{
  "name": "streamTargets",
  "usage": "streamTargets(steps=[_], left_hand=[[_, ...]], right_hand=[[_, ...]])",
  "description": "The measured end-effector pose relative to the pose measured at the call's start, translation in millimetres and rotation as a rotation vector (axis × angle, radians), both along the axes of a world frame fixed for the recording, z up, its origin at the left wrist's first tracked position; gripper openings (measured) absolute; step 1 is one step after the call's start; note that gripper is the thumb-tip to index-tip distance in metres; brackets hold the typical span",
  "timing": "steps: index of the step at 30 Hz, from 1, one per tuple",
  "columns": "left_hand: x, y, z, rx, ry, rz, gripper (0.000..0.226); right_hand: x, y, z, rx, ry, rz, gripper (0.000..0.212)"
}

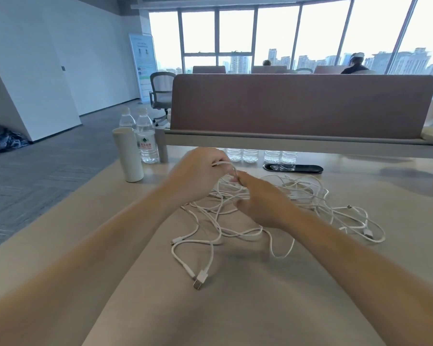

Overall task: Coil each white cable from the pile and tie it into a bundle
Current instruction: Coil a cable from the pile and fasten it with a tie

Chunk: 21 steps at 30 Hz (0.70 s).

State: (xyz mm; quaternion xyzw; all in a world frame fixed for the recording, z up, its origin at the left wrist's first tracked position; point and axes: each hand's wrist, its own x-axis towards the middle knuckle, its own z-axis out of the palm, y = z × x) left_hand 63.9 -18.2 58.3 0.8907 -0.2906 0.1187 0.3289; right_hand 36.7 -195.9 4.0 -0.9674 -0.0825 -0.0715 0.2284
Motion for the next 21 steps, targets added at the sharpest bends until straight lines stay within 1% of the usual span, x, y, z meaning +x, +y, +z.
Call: streamTargets(steps=[2,3,5,8,11,13,16,18,21], left_hand=[[-2,-3,1,0.001,0.019,-0.005,0.019],[-2,-4,0,0.011,0.027,0.007,0.019],[-2,-2,-4,0.013,0.073,0.036,0.024],[0,5,-12,0.035,0.207,0.051,0.030],[1,12,-25,0.100,0.327,0.063,0.032],[1,12,-31,0.105,0.377,0.077,0.035],[-5,9,-28,0.005,0.457,0.061,0.048],[-7,4,-20,-0.087,0.474,0.016,0.046],[-14,-5,-1,-0.187,0.410,-0.014,0.041]], right_hand=[[4,2,-2,0.054,0.012,-0.025,0.017],[6,1,-1,0.079,-0.010,-0.048,0.017],[7,-5,2,0.109,-0.079,-0.090,0.027],[2,-16,15,0.100,-0.241,-0.134,0.027],[-1,-25,30,0.124,-0.332,-0.116,0.025],[-1,-32,40,0.066,-0.400,-0.113,0.024],[2,-45,56,-0.070,-0.512,-0.105,0.024],[2,-53,68,-0.128,-0.545,-0.115,0.031],[-1,-75,83,-0.136,-0.491,-0.242,0.036]])
